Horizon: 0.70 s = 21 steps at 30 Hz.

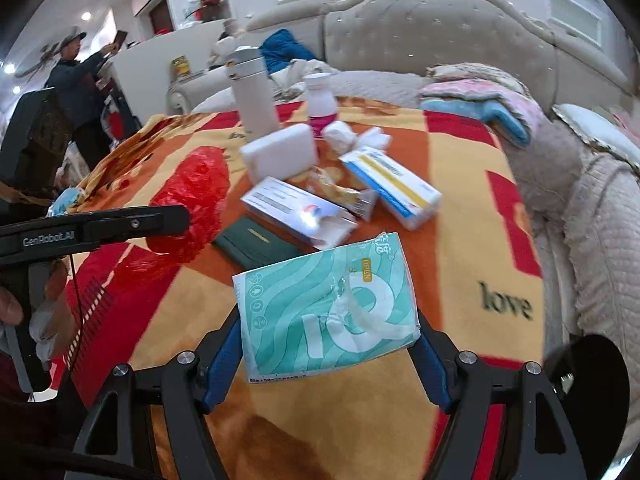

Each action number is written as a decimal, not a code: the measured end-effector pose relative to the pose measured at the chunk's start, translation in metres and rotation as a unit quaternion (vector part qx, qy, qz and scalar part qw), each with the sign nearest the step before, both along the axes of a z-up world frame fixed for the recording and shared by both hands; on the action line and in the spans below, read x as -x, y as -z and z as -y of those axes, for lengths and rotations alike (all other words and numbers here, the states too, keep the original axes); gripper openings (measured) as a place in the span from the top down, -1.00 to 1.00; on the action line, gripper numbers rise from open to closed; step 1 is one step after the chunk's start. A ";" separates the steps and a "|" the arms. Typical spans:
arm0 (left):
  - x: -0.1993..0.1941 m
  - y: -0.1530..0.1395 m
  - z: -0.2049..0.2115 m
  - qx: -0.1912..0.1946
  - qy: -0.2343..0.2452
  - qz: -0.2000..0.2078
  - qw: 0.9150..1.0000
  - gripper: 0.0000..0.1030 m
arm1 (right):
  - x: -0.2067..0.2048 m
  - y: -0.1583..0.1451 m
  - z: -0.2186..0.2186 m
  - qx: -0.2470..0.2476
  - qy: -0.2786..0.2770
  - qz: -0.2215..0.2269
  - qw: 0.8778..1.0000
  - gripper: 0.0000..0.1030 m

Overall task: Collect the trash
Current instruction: 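Carry the red bag and teal tissue pack over the black bin and open both tools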

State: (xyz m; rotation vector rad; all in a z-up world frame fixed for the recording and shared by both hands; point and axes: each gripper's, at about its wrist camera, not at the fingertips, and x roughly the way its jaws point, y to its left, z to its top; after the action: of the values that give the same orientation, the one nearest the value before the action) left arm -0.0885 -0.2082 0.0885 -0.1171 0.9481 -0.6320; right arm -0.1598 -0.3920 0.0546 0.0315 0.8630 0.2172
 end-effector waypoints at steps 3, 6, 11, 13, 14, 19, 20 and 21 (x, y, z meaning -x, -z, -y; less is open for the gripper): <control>0.005 -0.002 0.011 0.000 0.011 0.002 1.000 0.34 | 0.010 -0.001 0.014 -0.002 0.017 0.002 1.000 -0.44; 0.010 -0.005 0.025 0.003 0.022 0.004 1.000 0.35 | 0.018 -0.002 0.028 -0.003 0.034 0.004 0.999 -0.44; 0.017 -0.009 0.046 0.002 0.043 0.009 0.999 0.34 | 0.030 -0.004 0.050 -0.008 0.062 0.007 0.998 -0.44; 0.019 -0.009 0.055 0.001 0.051 0.009 0.999 0.34 | 0.035 -0.004 0.059 -0.008 0.073 0.008 0.997 -0.44; 0.020 -0.009 0.060 0.001 0.056 0.009 0.998 0.35 | 0.038 -0.004 0.064 -0.009 0.079 0.007 0.997 -0.44; 0.027 -0.007 0.086 -0.003 0.083 0.009 0.997 0.34 | 0.054 -0.004 0.090 -0.008 0.113 0.007 0.994 -0.44; 0.028 -0.006 0.094 -0.002 0.090 0.007 0.996 0.34 | 0.058 -0.004 0.095 -0.006 0.120 0.007 0.993 -0.44; 0.029 -0.005 0.099 -0.002 0.095 0.005 0.996 0.34 | 0.061 -0.004 0.100 -0.006 0.125 0.008 0.992 -0.44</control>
State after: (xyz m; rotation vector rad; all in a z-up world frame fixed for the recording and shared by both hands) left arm -0.1172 -0.3069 0.0937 -0.0208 0.9564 -0.8047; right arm -0.2209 -0.4922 0.0590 0.1484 0.8342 -0.0125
